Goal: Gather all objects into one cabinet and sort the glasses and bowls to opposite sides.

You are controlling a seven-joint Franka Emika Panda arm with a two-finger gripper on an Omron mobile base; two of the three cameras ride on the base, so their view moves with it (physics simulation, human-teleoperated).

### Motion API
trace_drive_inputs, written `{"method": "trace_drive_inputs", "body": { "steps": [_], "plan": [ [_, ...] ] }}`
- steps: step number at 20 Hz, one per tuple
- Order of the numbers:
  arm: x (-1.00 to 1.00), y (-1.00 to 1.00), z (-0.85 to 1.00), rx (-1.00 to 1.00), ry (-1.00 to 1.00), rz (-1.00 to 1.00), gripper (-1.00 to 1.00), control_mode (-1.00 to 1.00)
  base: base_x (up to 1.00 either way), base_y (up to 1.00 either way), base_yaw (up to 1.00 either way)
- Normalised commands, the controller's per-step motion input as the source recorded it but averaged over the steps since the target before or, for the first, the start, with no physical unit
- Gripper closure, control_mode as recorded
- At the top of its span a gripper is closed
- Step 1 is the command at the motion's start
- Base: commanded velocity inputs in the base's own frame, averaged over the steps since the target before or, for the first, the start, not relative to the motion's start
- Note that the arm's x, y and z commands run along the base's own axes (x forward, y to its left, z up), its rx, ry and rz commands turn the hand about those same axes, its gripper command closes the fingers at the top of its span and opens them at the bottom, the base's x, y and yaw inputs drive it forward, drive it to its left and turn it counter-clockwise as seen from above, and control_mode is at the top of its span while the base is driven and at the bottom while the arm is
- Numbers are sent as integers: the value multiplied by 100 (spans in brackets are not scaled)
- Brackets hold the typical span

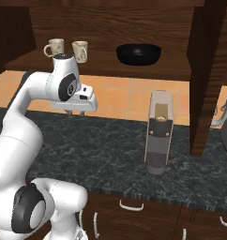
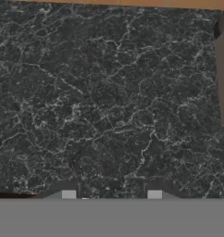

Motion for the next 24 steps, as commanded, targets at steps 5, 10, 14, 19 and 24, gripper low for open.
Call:
{"method": "trace_drive_inputs", "body": {
  "steps": [5, 10, 14, 19, 24],
  "plan": [
    [0, 0, 0, 0, 0, 0, -100, 100, -33, 4, 0],
    [0, 0, 0, 0, 0, 0, -100, 100, -100, 38, 11],
    [0, 0, 0, 0, 0, 0, -100, 100, -58, 39, 55],
    [0, 0, 0, 0, 0, 0, -100, 100, -41, 10, 72],
    [0, 0, 0, 0, 0, 0, -100, 100, -30, 6, 76]
  ]
}}
